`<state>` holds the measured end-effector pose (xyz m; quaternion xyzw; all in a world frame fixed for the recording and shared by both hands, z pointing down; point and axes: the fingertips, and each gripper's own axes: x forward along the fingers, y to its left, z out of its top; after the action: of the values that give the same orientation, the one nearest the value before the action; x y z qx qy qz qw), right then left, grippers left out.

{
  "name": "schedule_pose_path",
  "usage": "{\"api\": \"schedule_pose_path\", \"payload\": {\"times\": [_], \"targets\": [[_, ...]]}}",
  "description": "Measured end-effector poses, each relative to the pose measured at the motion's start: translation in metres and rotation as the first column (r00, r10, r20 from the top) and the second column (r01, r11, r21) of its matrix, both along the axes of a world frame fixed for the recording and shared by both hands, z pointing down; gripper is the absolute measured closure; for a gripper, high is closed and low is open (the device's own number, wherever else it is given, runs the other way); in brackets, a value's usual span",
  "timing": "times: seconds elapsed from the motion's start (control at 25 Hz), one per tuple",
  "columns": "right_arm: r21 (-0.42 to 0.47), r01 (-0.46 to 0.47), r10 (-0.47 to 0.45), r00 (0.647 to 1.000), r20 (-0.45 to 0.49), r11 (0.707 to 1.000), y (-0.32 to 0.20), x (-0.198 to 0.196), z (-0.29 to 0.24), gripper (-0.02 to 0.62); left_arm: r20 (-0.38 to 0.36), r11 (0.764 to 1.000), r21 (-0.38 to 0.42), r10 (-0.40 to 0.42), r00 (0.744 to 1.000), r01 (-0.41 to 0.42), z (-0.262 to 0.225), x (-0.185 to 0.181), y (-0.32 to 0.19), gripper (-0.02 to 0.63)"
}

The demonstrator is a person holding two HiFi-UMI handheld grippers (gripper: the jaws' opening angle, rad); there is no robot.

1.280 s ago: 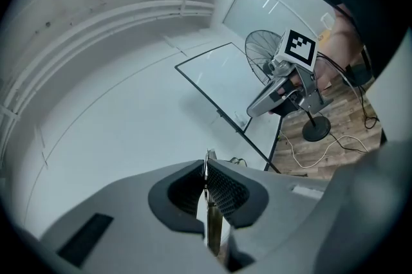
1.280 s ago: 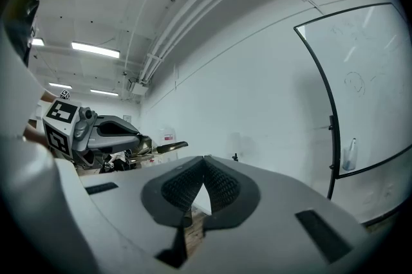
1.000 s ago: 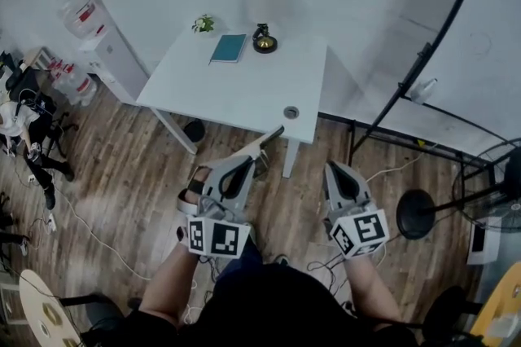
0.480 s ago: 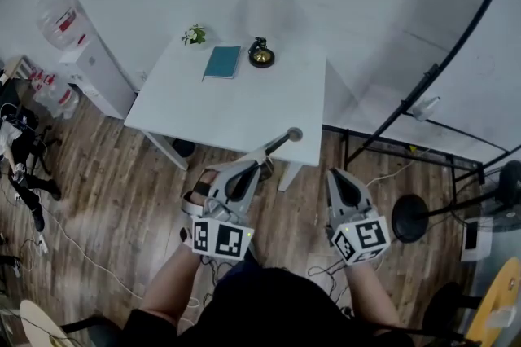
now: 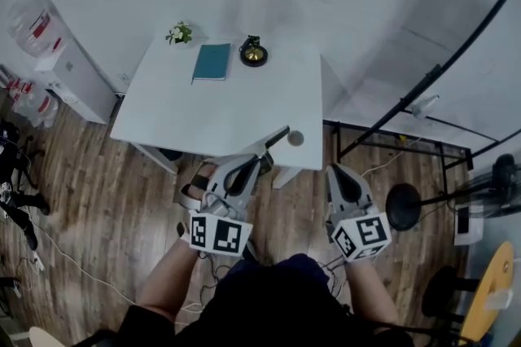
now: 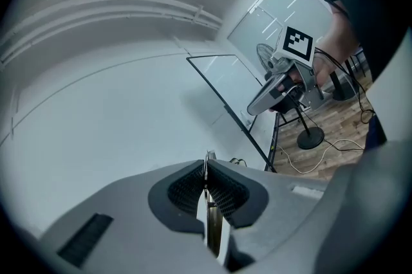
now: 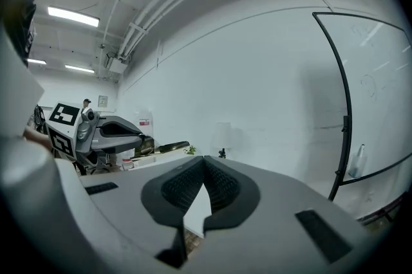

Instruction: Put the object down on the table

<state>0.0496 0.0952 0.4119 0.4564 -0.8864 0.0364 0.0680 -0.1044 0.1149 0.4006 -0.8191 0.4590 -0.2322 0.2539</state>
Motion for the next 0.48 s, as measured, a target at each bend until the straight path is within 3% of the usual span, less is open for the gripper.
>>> {"api": "schedule_pose_path", "payload": {"times": [0.24,0.48], "targets": [[-0.012,-0.002,0.002,1.000,-0.002,1.000,-0.036,-0.002,0.009,0.591,-0.018,1.000,-0.024,-0.008,1.000,0.008,0.012,-0.007,-0.032,0.594],[-0.027,0.050,-0.049,0.998,0.026,0.998,-0.087,0.002,0.025,0.590,0.021,0.998,-0.031,-0.049,0.999,0.050,0.018,0.003,-0.071,0.594]]}}
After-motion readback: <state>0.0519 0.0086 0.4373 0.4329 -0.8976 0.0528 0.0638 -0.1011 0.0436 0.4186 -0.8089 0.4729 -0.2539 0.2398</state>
